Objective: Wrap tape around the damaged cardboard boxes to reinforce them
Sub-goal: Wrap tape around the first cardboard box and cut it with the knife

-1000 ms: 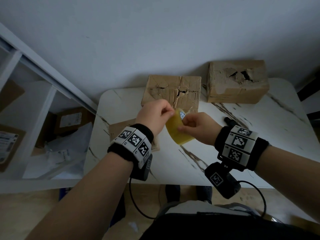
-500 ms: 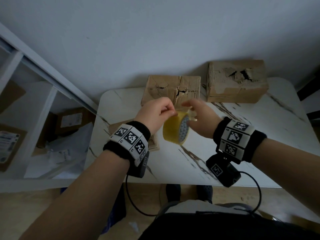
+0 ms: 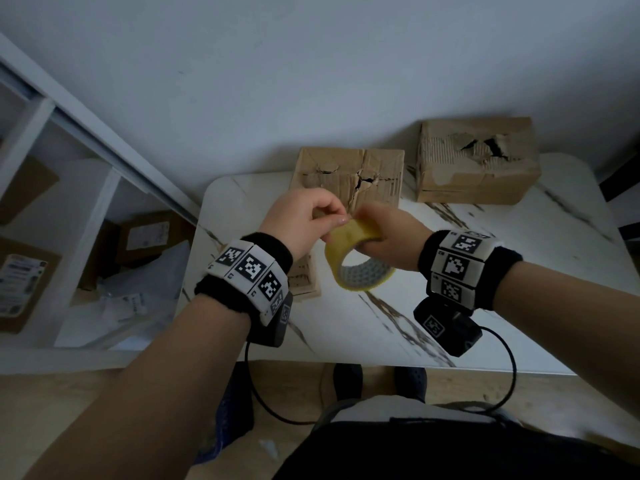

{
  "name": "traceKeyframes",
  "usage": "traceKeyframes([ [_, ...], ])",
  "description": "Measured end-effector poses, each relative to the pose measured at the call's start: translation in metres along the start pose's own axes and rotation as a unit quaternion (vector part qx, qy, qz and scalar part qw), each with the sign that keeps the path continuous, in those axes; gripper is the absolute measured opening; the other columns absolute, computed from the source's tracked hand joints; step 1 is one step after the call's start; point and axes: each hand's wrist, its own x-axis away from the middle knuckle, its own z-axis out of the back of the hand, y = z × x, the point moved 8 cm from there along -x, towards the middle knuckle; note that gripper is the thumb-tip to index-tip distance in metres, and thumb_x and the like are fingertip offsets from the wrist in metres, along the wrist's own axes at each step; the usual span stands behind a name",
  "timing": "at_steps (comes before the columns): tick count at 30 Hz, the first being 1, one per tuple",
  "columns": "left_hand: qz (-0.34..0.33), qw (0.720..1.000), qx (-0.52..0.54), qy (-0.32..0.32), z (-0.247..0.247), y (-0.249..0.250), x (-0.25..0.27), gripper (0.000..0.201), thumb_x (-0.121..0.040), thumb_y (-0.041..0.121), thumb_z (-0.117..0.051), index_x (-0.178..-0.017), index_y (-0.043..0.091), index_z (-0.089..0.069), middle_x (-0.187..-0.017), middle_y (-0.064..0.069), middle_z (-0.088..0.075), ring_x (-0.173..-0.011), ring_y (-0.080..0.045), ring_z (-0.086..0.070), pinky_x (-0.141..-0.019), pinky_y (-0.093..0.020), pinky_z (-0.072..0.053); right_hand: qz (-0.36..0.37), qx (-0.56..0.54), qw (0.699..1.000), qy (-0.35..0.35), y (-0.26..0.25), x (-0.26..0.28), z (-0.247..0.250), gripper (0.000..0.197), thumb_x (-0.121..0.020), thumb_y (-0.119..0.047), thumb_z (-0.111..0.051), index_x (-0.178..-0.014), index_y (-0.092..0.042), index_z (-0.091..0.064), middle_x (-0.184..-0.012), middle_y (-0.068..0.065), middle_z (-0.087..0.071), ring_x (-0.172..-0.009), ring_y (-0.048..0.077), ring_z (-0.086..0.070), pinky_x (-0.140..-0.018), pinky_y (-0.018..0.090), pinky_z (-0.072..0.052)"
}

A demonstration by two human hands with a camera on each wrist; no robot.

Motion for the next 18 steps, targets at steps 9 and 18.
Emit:
traceKeyframes([
  [9, 0.092, 0.985, 0.133, -0.055, -0.003, -0.019, 0.005, 0.027, -0.072, -0.002, -0.075, -0.084, 0.021, -0.068, -0.085, 0.007, -0.07, -0.083, -0.004, -0.067, -0.08, -0.017, -0.053, -0.007, 0.037, 0.999, 0.017, -0.005, 0.001, 0.003, 0.042, -0.076, -0.008, -0.066, -0.115, -0.014, -0.049, -0.094, 0.001, -0.054, -0.084, 0.021, -0.052, -0.065, 0.027, -0.039],
  [18, 0.141, 0.985, 0.091, 0.041, 0.005, -0.038, 0.012, 0.013, -0.078, 0.017, -0.076, -0.089, 0.015, -0.068, -0.077, 0.01, -0.064, -0.065, 0.004, -0.06, -0.057, -0.005, -0.045, 0.011, 0.114, 0.993, 0.02, -0.018, 0.001, -0.002, 0.045, -0.076, -0.01, -0.064, -0.118, -0.017, -0.049, -0.11, 0.006, -0.058, -0.099, 0.026, -0.054, -0.076, 0.032, -0.043],
])
